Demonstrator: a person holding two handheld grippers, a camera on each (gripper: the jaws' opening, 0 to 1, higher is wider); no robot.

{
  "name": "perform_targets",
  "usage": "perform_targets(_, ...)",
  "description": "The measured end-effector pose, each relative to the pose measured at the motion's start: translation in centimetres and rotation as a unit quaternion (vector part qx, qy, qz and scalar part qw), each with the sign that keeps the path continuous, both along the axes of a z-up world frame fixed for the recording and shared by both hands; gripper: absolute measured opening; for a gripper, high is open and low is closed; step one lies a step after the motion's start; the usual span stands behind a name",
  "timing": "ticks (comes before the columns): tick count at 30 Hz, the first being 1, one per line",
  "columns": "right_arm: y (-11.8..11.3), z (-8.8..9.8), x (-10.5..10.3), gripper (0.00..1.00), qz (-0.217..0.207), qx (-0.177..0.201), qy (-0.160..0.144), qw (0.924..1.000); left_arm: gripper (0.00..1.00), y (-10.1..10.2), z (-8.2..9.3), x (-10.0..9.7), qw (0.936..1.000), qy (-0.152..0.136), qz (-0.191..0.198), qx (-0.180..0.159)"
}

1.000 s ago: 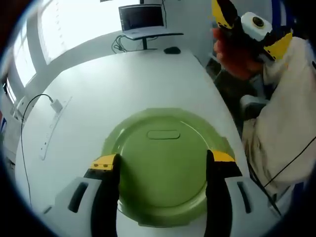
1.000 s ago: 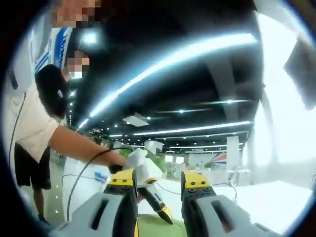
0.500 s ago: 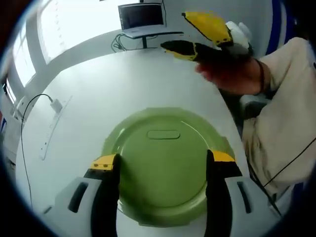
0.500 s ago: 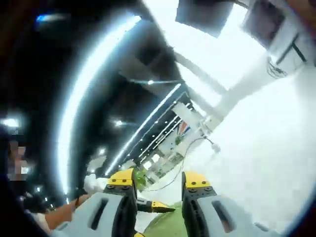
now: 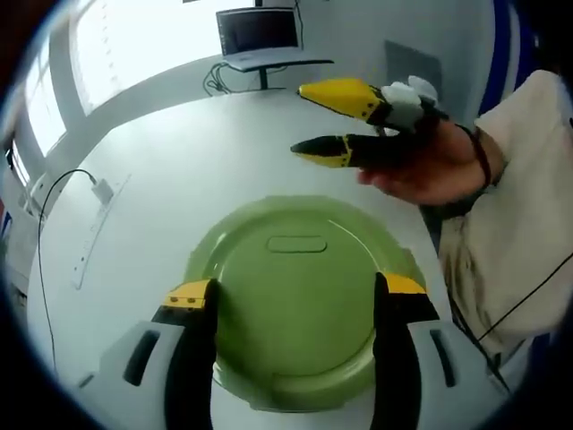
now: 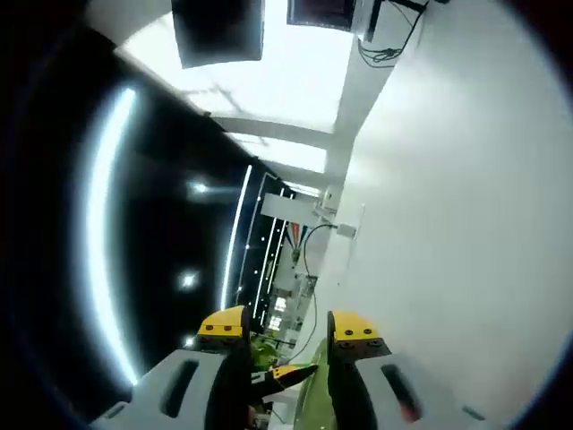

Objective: Open container latches remove lid place lid upside down on tabletop take tomato from container place on tabletop

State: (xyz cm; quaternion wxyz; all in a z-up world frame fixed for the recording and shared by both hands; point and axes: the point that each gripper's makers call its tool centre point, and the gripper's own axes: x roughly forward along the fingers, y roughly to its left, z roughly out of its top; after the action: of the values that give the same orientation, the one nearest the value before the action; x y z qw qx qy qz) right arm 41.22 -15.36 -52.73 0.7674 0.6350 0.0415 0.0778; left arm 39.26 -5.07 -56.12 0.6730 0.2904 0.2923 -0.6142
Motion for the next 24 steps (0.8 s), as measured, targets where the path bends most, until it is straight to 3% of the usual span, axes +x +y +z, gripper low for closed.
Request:
perform_targets(9,0.5,-4.2,0.3,0.28,-0.018,0.055,0.063,0.9963,0.65,0.1,0.0,-0.1,1.0000,0.000,0.000,-0.004)
perform_targets(16,1.6,-5.9,0.6,0.26,-0.010,0.119,0.094,0.9883,0.65,0.1,0.0,-0.5,1.0000,0.000,0.000,-0.001)
perform_targets(24,2.9,-6.3,1.0,0.26,0.002,0.138,0.099,0.9855,0.65,0.2,0.0,0.8,1.0000,0.000,0.002,-0.004)
